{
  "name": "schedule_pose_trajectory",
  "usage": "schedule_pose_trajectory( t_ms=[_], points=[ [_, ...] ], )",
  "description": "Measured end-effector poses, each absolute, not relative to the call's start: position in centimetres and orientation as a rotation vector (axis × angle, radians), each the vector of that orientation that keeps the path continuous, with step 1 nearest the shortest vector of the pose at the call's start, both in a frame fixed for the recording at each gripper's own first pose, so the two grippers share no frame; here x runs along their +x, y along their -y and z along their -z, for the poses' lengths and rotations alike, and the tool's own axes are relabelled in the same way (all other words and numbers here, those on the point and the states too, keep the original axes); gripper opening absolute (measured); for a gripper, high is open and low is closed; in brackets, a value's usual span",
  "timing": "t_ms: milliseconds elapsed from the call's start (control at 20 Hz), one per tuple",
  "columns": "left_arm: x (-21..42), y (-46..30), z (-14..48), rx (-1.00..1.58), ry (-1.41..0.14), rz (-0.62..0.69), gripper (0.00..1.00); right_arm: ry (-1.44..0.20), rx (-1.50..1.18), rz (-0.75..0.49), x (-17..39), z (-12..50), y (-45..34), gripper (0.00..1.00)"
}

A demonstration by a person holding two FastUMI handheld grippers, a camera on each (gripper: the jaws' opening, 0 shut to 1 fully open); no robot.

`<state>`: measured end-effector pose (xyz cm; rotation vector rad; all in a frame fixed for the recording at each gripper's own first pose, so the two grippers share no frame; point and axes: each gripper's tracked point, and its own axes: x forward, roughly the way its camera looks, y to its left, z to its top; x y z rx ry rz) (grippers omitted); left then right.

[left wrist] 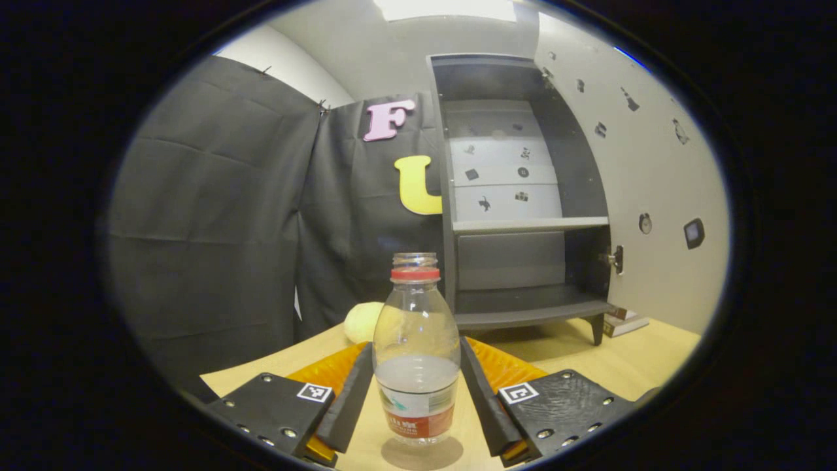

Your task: Open the cabinet door with the right hand, grasp the bottle in the cabinet with the left hand and place it on the coaster, then close the cabinet door with the right hand.

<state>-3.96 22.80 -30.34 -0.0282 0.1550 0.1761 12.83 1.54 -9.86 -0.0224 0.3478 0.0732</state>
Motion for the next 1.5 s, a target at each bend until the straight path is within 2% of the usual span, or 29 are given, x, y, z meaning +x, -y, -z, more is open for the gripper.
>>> schedule_pose_trajectory(
  t_ms=[150, 200, 250, 300, 550, 650, 700, 750, 850, 900, 950, 1000, 1050, 1100, 1150, 1250, 1300, 1500],
  points=[
    [-4.5, -22.9, 32.1, -0.018, -0.163, -0.196, 0.77, -0.348, -0.025, -0.117, 12.5, 9.9, -3.1, 0.99],
    [-4.7, -22.8, 32.8, -0.016, -0.172, -0.199, 0.75, -0.344, -0.030, -0.121, 12.4, 9.8, -3.2, 0.94],
    [-5.0, -22.8, 33.5, -0.020, -0.184, -0.202, 0.77, -0.341, -0.033, -0.124, 12.4, 9.9, -3.3, 0.97],
    [-5.1, -22.7, 33.9, -0.027, -0.192, -0.205, 0.75, -0.339, -0.033, -0.126, 12.2, 9.7, -3.4, 0.99],
    [-5.4, -22.9, 34.6, -0.051, -0.188, -0.235, 0.78, -0.340, -0.026, -0.106, 12.0, 9.9, -2.8, 0.99],
    [-5.4, -23.1, 34.7, -0.052, -0.184, -0.244, 0.75, -0.348, -0.025, -0.099, 11.9, 10.1, -2.5, 0.99],
    [-5.3, -23.2, 34.6, -0.052, -0.180, -0.248, 0.78, -0.350, -0.025, -0.097, 11.9, 10.1, -2.5, 0.99],
    [-5.3, -23.2, 34.7, -0.051, -0.180, -0.249, 0.75, -0.352, -0.026, -0.098, 11.9, 10.1, -2.5, 0.99],
    [-5.3, -23.1, 34.8, -0.048, -0.183, -0.253, 0.78, -0.350, -0.030, -0.099, 12.0, 10.0, -2.5, 0.99],
    [-5.1, -23.1, 34.8, -0.041, -0.187, -0.253, 0.76, -0.348, -0.032, -0.100, 12.0, 9.9, -2.6, 0.99],
    [-5.2, -23.1, 34.7, -0.035, -0.201, -0.257, 0.75, -0.348, -0.033, -0.101, 12.0, 10.0, -2.7, 0.99],
    [-5.2, -23.2, 34.6, -0.032, -0.210, -0.265, 0.80, -0.350, -0.036, -0.103, 12.1, 10.0, -2.7, 0.99],
    [-5.3, -23.3, 34.1, -0.029, -0.207, -0.269, 0.80, -0.350, -0.040, -0.104, 12.1, 10.0, -2.8, 0.99],
    [-5.3, -23.2, 33.5, -0.027, -0.197, -0.266, 0.77, -0.348, -0.043, -0.105, 12.1, 9.9, -2.7, 0.99],
    [-5.3, -23.0, 32.8, -0.024, -0.187, -0.263, 0.77, -0.346, -0.042, -0.107, 12.2, 9.9, -2.8, 0.97],
    [-5.1, -23.0, 31.6, -0.020, -0.173, -0.255, 0.80, -0.342, -0.034, -0.111, 12.2, 9.8, -2.8, 0.99],
    [-5.0, -23.0, 30.9, -0.019, -0.164, -0.252, 0.80, -0.341, -0.030, -0.111, 12.2, 9.7, -2.8, 0.97],
    [-4.5, -23.0, 28.0, -0.012, -0.139, -0.243, 0.77, -0.332, -0.004, -0.103, 12.1, 9.4, -2.2, 0.99]
  ],
)
